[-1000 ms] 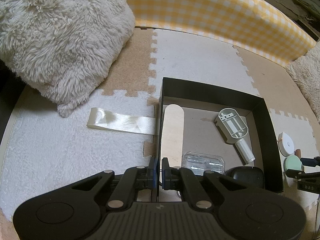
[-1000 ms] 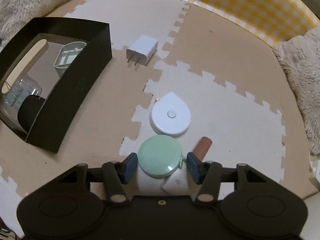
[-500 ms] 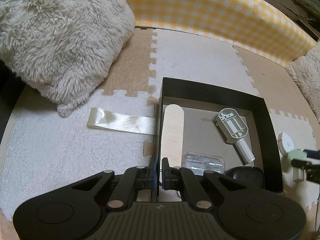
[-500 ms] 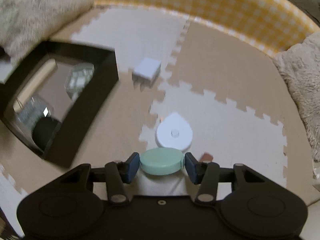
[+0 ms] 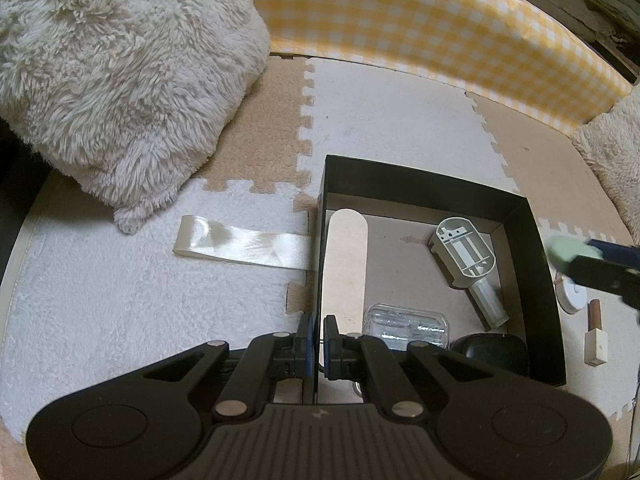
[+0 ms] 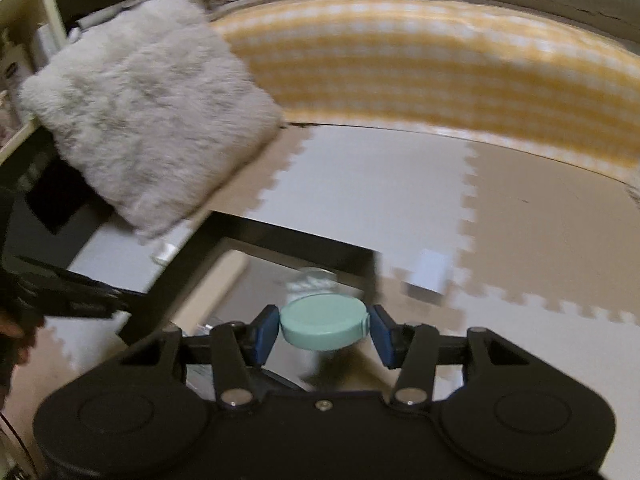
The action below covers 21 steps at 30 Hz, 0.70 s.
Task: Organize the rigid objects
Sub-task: 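Carry the mint-green case with the right tool into the box and release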
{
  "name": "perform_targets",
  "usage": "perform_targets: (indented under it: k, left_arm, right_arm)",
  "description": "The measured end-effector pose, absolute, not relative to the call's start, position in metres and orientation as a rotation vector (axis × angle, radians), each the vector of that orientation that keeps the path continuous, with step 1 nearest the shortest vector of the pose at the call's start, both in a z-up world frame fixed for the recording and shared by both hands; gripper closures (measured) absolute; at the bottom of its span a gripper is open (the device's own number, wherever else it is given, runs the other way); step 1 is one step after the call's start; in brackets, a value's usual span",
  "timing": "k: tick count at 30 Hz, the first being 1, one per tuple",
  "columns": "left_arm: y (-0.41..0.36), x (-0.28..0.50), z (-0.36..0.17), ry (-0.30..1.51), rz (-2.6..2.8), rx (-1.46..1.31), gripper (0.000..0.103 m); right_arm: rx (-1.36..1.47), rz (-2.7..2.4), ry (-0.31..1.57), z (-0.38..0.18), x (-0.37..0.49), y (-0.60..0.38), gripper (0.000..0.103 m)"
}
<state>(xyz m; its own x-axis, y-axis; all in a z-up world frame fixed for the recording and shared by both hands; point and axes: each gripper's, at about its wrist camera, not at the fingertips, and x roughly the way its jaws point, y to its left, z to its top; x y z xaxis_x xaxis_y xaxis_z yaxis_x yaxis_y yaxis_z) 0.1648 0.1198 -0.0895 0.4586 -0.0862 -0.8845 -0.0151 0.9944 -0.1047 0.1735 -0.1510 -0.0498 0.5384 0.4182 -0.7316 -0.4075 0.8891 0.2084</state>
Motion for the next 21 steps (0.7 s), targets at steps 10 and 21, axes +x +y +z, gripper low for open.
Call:
perform_targets:
  k: [10, 21]
  left_arm:
    - [0.12, 0.163, -0.088, 1.092, -0.049, -0.127, 0.099]
    - [0.124, 0.163, -0.088, 1.09, -0.054, -0.151, 0.099]
  right_arm:
    - [-0.091, 0.618, 0.917, -0.079, 0.197, -0.068, 0.052]
    - [-0.178, 0.593, 1.002, -0.12, 0.225, -0.037, 0.052]
